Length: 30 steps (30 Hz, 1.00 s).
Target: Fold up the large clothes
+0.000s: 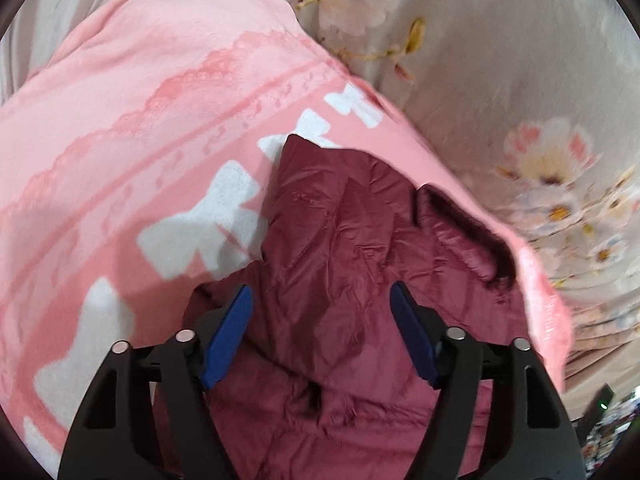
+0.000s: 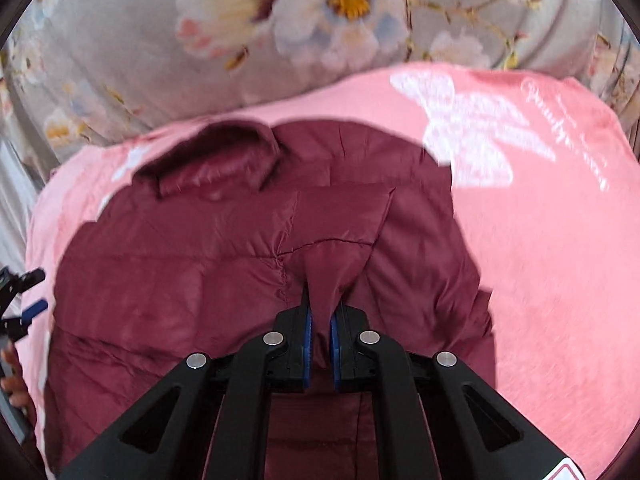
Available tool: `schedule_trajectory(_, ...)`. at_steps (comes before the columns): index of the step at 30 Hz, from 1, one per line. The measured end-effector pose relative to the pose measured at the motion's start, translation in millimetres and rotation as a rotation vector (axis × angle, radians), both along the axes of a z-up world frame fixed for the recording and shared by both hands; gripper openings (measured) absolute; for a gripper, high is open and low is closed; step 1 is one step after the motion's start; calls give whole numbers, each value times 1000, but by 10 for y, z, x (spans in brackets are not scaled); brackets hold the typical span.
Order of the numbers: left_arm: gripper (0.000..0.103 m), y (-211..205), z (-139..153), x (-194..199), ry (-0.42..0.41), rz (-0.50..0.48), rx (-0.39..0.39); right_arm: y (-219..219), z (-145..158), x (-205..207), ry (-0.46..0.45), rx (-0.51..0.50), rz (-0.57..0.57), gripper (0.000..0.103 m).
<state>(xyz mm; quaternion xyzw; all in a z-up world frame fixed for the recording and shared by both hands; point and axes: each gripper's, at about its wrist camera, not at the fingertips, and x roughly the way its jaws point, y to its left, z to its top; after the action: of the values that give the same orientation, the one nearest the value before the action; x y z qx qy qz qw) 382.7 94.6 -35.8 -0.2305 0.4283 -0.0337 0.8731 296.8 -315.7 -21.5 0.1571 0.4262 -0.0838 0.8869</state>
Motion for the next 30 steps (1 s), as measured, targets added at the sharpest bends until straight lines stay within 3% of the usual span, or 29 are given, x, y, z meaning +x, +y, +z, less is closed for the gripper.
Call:
schedule_trajectory(3,53,-85,-215,117,47,24,106,7,-169,-14,24,-6,4,6)
schedule_trajectory(7,53,-121,-417,117,38,15,163,80,-276,-52,30,-51,19,7)
schedule_trajectory(12,53,-303,-446,106,20,-10,319,161,-252,-56,50,-112,28,14)
schedule_trajectory(16,50,-277,-291,13,22,-21,354,102,10,-278,8,-122,-29,20)
schedule_trajectory(18,51,-288,-73,-102,-35,-22,352,105,229,-368,-53,-173,-60,25)
schedule_trajectory(23,52,-577,342,-151,-125,-79,266,318,467,-149,-119,-70,7,30)
schedule_trajectory(25,52,-801,311,-56,-108,-123,255,484,411,-2,-100,-44,54,30)
schedule_trajectory(30,52,-1078,-177,205,22,-149,301,900,90,351,2,-29,169,30)
